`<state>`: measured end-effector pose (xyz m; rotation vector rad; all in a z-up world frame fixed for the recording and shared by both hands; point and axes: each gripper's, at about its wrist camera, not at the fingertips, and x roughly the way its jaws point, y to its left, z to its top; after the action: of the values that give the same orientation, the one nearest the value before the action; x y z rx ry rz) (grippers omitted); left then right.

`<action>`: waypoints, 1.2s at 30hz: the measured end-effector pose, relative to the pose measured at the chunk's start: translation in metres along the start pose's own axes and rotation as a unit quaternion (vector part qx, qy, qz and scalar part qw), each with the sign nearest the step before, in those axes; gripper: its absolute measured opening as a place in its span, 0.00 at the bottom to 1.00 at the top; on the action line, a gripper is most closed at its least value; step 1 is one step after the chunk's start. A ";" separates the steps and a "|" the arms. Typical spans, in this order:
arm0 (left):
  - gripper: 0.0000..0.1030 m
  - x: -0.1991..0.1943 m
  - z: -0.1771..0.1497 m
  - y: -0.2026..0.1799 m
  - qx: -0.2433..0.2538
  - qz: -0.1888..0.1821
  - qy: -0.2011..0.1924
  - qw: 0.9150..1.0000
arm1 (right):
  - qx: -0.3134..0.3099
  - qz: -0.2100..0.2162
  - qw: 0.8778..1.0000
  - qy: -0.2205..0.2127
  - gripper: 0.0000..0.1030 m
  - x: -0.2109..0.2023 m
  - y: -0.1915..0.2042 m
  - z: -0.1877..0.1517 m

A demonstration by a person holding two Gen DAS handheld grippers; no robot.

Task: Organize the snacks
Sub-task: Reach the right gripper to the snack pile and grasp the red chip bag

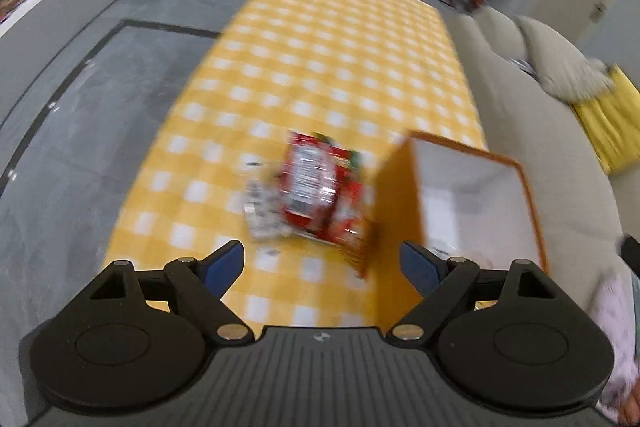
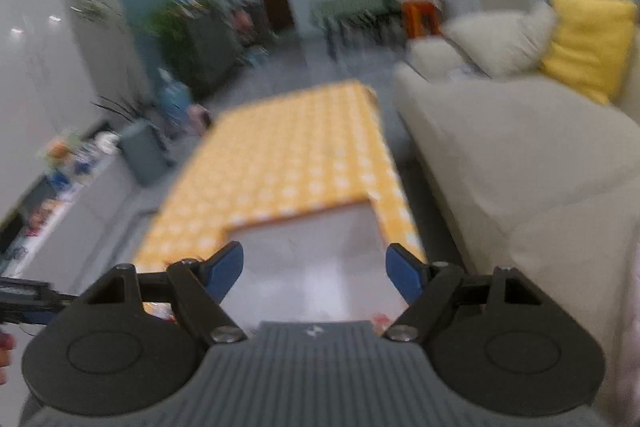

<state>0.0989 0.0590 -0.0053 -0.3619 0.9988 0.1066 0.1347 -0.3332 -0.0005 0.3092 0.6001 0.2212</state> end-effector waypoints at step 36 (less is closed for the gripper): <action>0.99 0.110 0.002 0.103 -0.054 -0.061 0.060 0.995 | -0.533 0.138 0.755 0.357 0.80 0.268 0.196 -0.074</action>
<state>0.1339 0.1477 -0.1226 -0.5334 1.0886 0.0287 0.2843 -0.0559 -0.1291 -0.8650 1.0768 0.9503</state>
